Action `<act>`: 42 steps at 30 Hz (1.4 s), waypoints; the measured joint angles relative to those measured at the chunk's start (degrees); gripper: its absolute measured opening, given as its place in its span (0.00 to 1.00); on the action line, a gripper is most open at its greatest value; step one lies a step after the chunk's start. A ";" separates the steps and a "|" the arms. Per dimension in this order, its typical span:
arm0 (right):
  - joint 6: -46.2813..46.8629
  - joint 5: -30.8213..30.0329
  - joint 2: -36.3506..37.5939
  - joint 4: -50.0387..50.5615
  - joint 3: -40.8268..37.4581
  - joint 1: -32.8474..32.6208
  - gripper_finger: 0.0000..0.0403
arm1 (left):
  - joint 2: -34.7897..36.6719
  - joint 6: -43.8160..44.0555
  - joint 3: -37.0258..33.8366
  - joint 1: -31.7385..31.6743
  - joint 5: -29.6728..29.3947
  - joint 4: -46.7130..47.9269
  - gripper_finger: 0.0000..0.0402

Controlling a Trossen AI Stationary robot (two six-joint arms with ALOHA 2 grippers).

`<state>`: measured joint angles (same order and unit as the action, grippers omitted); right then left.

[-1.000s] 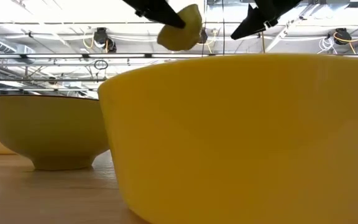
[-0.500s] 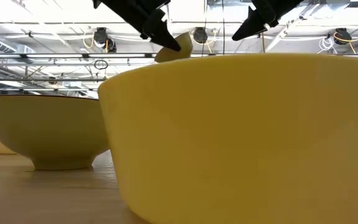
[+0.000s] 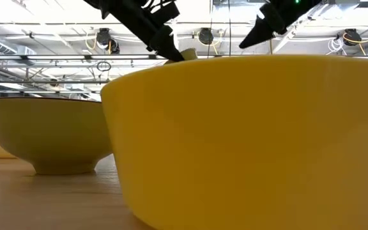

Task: Pick & Place Mini bowls
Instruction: Stack the white bowl on top of the white bowl on the shelf

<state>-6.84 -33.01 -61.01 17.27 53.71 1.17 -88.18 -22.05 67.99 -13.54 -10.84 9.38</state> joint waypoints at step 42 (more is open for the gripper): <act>-2.43 0.04 0.00 -6.16 -3.57 0.02 0.36 | -0.04 1.56 0.00 -2.25 0.29 -2.01 0.09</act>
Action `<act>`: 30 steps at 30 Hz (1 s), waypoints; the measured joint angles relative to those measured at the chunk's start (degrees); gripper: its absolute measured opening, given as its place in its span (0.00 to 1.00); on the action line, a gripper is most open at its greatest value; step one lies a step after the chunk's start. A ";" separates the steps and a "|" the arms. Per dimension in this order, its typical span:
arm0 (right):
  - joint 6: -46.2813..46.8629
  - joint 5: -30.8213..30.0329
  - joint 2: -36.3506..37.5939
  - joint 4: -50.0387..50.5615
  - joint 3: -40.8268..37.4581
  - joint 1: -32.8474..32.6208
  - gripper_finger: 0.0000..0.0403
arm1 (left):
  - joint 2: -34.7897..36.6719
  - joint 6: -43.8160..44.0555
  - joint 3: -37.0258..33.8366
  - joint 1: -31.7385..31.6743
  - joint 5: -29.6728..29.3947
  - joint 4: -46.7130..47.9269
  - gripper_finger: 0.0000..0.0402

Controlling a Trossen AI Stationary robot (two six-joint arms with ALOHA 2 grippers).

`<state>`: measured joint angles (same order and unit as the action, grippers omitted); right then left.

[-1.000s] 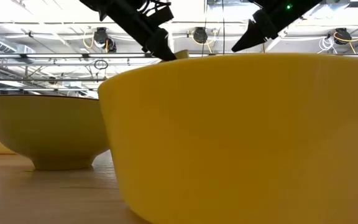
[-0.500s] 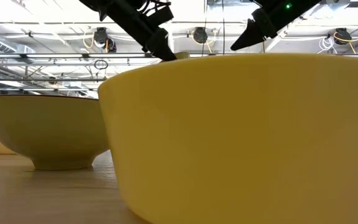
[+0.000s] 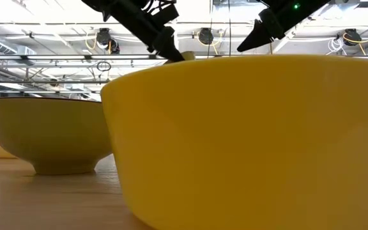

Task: Pick & Place Mini bowls
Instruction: Stack the white bowl on top of the white bowl on the shelf, then stack the yellow bowl on top of the yellow bowl on the shelf

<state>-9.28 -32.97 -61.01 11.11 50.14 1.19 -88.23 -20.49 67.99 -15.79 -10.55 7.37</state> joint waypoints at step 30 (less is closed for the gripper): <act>0.01 0.00 -0.02 1.11 -0.01 -0.11 0.36 | 4.80 29.28 0.08 13.99 3.17 22.07 0.43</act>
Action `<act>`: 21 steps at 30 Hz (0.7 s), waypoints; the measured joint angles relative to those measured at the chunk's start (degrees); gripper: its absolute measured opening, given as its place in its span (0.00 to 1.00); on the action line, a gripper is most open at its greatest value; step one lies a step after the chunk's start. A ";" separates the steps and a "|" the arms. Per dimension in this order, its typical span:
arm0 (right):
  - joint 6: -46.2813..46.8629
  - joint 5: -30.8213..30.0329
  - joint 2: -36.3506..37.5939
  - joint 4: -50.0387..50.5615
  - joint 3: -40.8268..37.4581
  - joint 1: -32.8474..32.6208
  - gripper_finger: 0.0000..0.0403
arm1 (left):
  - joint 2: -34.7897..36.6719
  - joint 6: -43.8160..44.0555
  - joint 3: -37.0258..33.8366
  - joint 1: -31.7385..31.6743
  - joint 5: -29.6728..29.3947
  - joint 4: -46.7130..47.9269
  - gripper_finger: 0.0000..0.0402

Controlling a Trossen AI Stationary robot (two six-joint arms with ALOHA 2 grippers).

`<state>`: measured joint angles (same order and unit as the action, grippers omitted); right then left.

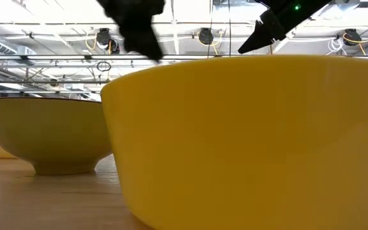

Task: Pick & Place Mini bowls
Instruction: Stack the yellow bowl on top of the yellow bowl on the shelf

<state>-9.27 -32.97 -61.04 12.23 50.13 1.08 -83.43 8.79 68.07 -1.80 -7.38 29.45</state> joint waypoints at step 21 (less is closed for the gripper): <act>0.02 0.03 0.00 -1.13 0.00 -0.20 0.36 | -0.77 48.04 -14.19 19.98 7.85 23.34 0.40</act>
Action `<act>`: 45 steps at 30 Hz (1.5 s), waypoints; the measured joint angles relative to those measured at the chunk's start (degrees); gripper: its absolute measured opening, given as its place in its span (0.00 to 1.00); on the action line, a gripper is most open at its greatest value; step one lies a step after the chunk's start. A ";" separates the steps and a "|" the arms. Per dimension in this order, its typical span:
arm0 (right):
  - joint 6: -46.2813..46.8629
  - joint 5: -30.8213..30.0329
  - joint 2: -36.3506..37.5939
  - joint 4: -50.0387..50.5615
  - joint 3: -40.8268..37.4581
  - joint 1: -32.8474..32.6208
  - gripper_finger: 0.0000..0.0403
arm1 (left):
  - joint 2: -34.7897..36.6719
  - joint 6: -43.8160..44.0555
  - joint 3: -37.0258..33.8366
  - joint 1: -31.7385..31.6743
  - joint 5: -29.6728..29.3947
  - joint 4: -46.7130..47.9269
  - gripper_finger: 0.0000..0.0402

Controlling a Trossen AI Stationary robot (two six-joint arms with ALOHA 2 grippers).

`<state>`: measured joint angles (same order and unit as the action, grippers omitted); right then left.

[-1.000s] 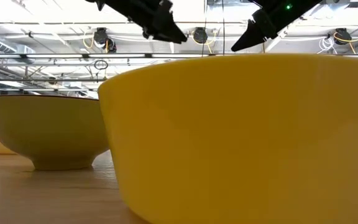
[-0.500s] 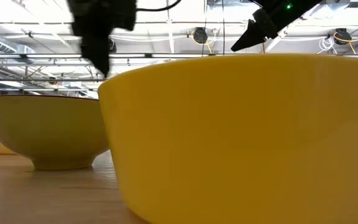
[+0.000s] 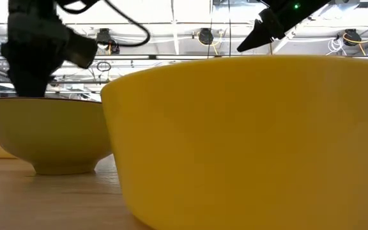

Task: Pick & Place Mini bowls
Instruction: Stack the yellow bowl on top of the yellow bowl on the shelf

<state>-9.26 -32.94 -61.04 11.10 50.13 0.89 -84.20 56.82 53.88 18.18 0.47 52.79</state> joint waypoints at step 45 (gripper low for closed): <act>-1.54 -0.03 0.00 -0.14 0.00 0.00 0.36 | 0.00 -24.84 2.89 -2.74 -9.90 -11.89 0.03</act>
<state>-10.80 -32.97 -61.04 10.96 50.13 0.89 -84.20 31.98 56.77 15.44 -9.43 40.90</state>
